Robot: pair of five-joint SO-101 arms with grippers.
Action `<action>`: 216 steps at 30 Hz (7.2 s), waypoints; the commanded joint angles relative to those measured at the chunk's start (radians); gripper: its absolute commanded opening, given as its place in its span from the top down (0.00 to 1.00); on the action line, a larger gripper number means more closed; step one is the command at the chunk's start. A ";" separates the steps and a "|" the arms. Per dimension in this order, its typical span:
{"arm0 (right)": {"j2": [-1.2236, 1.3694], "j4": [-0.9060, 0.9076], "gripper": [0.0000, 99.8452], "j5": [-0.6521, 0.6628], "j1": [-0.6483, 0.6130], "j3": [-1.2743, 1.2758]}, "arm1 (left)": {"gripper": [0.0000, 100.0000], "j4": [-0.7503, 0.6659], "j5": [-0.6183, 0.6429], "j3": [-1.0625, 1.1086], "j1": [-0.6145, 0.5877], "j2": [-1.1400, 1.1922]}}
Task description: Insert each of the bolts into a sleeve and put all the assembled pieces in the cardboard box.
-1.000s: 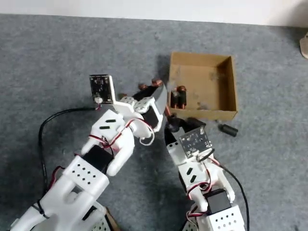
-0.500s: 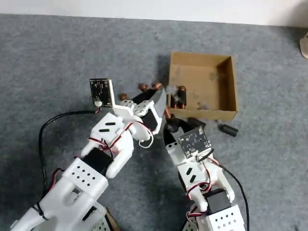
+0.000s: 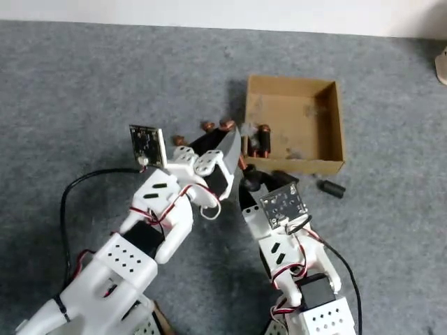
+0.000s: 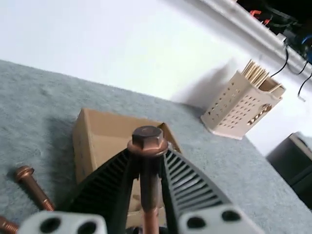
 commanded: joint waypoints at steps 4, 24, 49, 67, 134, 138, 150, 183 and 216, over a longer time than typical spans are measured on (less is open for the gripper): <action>-0.027 -0.044 0.99 0.009 -0.065 0.139 | 1.00 -0.063 -0.006 0.007 0.016 -0.021; -0.027 -0.091 0.99 0.005 0.013 0.139 | 1.00 0.064 -0.005 0.012 0.102 -0.028; -0.025 -0.038 0.99 -0.103 0.170 0.139 | 0.64 0.376 -0.318 0.077 -0.001 -0.030; -0.013 -0.008 1.00 -0.061 0.173 0.010 | 0.64 0.721 -0.322 0.045 -0.371 -0.030; 1.564 0.213 0.80 0.233 0.245 -1.213 | 0.64 0.878 -0.422 0.021 -0.364 -0.028; 1.492 0.338 0.80 0.411 0.240 -1.213 | 0.64 0.878 -0.422 0.021 -0.364 -0.028; 1.469 0.624 0.80 0.677 0.242 -1.213 | 0.64 0.878 -0.423 0.021 -0.364 -0.028; 1.755 0.305 0.80 0.749 0.265 -1.061 | 0.64 0.878 -0.423 0.018 -0.371 -0.028; 1.817 0.380 0.99 0.439 0.295 -1.245 | 0.64 1.003 -0.296 -0.124 -0.466 -0.019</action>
